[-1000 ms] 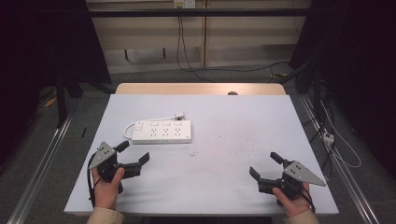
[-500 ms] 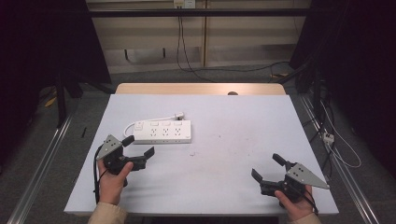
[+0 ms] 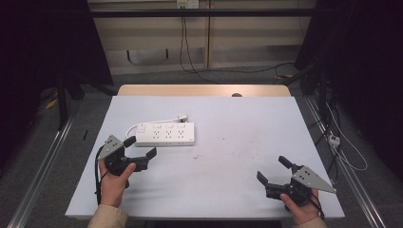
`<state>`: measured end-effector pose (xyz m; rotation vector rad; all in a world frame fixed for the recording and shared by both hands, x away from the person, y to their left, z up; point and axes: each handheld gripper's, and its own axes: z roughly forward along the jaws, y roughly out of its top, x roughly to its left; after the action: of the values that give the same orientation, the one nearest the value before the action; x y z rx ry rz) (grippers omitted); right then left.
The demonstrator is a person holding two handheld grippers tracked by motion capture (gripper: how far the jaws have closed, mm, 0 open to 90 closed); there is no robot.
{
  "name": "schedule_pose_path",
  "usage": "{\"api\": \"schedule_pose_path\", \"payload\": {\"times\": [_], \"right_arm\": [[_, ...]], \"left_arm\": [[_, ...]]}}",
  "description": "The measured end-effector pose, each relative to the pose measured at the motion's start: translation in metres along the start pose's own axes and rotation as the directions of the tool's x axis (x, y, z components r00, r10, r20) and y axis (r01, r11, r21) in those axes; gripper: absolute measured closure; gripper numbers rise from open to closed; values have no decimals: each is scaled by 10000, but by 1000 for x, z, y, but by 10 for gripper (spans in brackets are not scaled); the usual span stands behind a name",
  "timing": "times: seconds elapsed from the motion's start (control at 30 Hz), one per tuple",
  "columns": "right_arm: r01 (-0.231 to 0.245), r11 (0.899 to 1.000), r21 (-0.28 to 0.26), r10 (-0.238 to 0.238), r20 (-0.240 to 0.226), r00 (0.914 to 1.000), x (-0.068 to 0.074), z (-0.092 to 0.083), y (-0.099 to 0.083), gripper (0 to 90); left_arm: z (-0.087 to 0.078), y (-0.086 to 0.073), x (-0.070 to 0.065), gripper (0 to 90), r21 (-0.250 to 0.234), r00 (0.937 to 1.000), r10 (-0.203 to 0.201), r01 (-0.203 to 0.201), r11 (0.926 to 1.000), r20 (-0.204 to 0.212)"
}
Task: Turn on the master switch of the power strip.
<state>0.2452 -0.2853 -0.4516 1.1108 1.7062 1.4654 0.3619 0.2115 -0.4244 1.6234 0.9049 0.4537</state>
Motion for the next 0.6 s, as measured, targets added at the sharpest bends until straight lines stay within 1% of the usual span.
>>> {"api": "schedule_pose_path", "payload": {"times": [0.03,0.13,0.23,0.3,0.53,0.6], "right_arm": [[24,10000,28,-24,46,10000,0,0,0,33],[-40,10000,8,40,30,10000,-1,1,0,33],[-42,10000,-7,42,33,10000,-1,3,0,33],[19,10000,18,-19,15,10000,-1,4,0,33],[-36,10000,1,36,35,10000,-1,5,1,33],[10,10000,-20,-10,14,10000,-1,5,1,33]], "left_arm": [[0,0,1,29,35,10000,25,-25,10000,-15],[2,1,4,30,-5,9999,-96,96,10000,-64],[4,2,6,34,55,9999,-81,81,10000,-101],[5,2,8,37,74,9998,-165,166,9998,-138],[9,4,14,42,154,9997,-166,169,9997,-191],[10,5,15,44,186,9996,-84,89,9998,-252]]}}
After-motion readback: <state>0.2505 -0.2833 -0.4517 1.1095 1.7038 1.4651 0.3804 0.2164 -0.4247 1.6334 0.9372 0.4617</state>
